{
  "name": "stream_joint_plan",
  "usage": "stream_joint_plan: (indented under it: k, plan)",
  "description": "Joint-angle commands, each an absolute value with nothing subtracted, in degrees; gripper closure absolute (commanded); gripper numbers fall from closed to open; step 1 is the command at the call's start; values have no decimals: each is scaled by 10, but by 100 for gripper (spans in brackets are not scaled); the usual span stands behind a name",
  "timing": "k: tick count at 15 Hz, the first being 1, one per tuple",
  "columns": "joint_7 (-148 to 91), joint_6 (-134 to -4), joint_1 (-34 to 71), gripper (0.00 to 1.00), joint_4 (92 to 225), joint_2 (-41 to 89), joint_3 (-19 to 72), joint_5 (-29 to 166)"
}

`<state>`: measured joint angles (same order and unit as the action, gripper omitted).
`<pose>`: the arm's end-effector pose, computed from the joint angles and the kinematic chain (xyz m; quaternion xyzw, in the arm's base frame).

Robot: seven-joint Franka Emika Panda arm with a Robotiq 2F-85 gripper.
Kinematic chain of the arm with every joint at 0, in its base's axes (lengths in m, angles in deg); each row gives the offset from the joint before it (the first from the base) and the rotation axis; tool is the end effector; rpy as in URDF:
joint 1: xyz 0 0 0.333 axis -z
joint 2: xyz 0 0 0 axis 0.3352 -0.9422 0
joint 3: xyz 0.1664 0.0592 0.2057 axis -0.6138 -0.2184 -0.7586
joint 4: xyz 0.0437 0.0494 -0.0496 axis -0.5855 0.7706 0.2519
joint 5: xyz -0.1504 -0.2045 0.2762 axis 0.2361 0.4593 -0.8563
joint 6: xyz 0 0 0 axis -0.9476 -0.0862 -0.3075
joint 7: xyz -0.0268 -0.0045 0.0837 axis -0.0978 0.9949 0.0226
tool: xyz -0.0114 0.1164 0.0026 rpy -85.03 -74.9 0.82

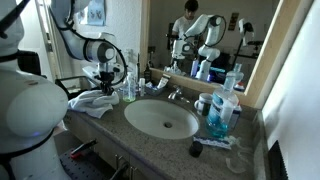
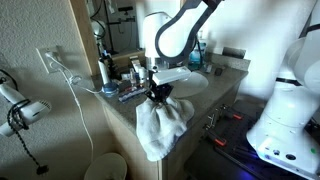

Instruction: Move the white towel to the left of the counter and wipe the counter

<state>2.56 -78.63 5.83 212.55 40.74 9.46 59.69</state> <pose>0.3894 0.1985 0.2251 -0.9925 0.1170 0.0318 0.0157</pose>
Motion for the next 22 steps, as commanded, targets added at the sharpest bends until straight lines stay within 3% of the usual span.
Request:
stream_joint_plan:
  k: [1,12,13,15,22]
  plan:
    - [-70,-731,58,95,2134,408,92,536]
    - [-4,-804,55,94,2138,418,87,537]
    - [12,-808,56,69,2140,420,87,552]
    - [31,-805,57,59,2139,427,88,571]
    - [-10,-704,61,8,2116,468,93,508]
